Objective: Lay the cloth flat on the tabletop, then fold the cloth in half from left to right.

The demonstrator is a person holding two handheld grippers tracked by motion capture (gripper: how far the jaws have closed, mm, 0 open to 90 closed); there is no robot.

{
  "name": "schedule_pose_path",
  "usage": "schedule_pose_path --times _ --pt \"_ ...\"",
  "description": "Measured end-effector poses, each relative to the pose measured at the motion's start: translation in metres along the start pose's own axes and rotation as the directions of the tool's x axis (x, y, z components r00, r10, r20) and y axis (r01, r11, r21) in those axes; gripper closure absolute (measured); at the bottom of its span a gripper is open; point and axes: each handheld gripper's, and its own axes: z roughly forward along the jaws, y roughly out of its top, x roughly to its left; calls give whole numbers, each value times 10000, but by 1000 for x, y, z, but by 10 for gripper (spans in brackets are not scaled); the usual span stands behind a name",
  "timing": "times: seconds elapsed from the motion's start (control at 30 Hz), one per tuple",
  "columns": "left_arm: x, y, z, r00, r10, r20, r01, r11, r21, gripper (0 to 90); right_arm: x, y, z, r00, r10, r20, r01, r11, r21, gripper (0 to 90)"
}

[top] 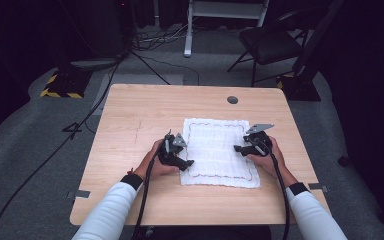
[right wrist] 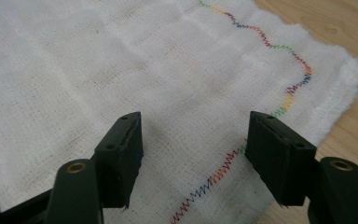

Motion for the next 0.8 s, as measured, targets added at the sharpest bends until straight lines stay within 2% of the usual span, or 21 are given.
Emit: schedule_pose_path --times 0.13,0.2,0.23,0.27,0.33,0.37,0.43,0.5,0.53,0.57,0.67,0.73,0.8 --pt "0 -3 -4 9998 -151 98 151 9999 55 190 4 1 -3 9999 -111 -11 111 9999 -27 362" --pt "-1 -3 -6 10000 -82 5 82 10000 7 189 8 2 -7 9997 -239 -31 238 9996 -161 369" --pt "-1 -3 -8 10000 -33 -64 33 10000 0 191 15 4 -13 9987 -495 -98 492 9985 -254 378" --pt "-2 -3 -9 9999 -6 -119 5 10000 -80 191 15 4 -13 9987 -495 -98 492 9985 -254 378" --pt "-2 -2 -12 9998 15 -207 -19 9998 -196 192 20 6 -17 9969 -688 -380 675 9971 -354 395" --pt "-2 0 -12 9993 -10 -365 5 9999 -142 192 29 9 -21 9944 -925 -501 899 9945 -537 406" --pt "-2 1 -13 9988 -59 -484 49 9998 -193 190 37 13 -26 9930 -1066 -511 1019 9909 -876 425" --pt "-2 3 -16 9989 -49 -475 31 9993 -378 191 47 18 -30 9901 -1248 -635 1168 9861 -1183 425" --pt "-2 3 -16 9989 -49 -475 31 9993 -378 192 47 18 -30 9901 -1248 -635 1168 9861 -1183 425" --pt "0 4 -19 9979 -20 -647 -13 9987 -510 190 58 23 -33 9852 -1492 -842 1362 9803 -1433 423" --pt "4 4 -23 9907 38 -1360 -131 9976 -676 194 71 27 -33 9782 -1796 -1044 1622 9743 -1563 420" --pt "5 3 -23 9890 -8 -1479 -99 9973 -722 196 76 29 -32 9759 -1848 -1163 1653 9733 -1592 420" --pt "10 3 -26 9877 -118 -1560 5 9974 -718 199 92 33 -29 9653 -2213 -1383 1983 9666 -1625 444"
